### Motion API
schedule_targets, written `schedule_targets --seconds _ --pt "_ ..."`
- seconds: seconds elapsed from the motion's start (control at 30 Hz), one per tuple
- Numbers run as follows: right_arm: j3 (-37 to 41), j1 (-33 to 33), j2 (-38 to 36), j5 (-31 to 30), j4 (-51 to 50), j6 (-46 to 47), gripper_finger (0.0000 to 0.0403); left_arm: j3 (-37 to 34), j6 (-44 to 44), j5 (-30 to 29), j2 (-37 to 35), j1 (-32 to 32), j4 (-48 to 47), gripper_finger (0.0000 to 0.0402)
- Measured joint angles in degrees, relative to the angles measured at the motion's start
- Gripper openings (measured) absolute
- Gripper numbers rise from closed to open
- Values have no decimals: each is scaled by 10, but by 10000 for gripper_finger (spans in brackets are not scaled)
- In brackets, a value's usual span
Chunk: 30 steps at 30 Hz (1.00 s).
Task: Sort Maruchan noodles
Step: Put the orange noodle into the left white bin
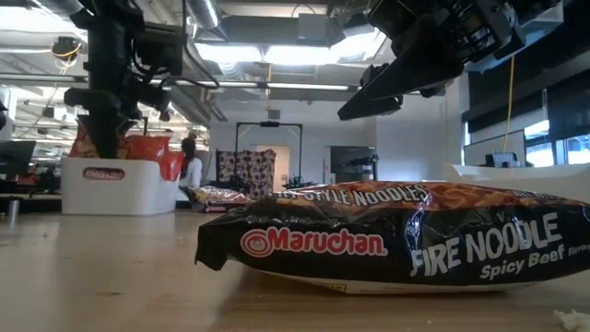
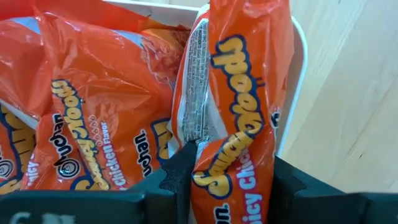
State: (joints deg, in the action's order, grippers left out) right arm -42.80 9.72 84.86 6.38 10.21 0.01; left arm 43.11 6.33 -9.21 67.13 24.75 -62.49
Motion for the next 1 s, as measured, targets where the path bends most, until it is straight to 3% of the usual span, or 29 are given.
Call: schedule_targets --seconds 0.43,0.83,1.0 --pt "0 0 0 3 -2 1 269 3 -25 -19 2 0 -23 208" --pt "0 0 0 3 -1 1 269 69 -32 -24 -47 0 -92 209" --pt "0 0 0 3 2 11 269 95 -74 -16 -78 -5 -71 209"
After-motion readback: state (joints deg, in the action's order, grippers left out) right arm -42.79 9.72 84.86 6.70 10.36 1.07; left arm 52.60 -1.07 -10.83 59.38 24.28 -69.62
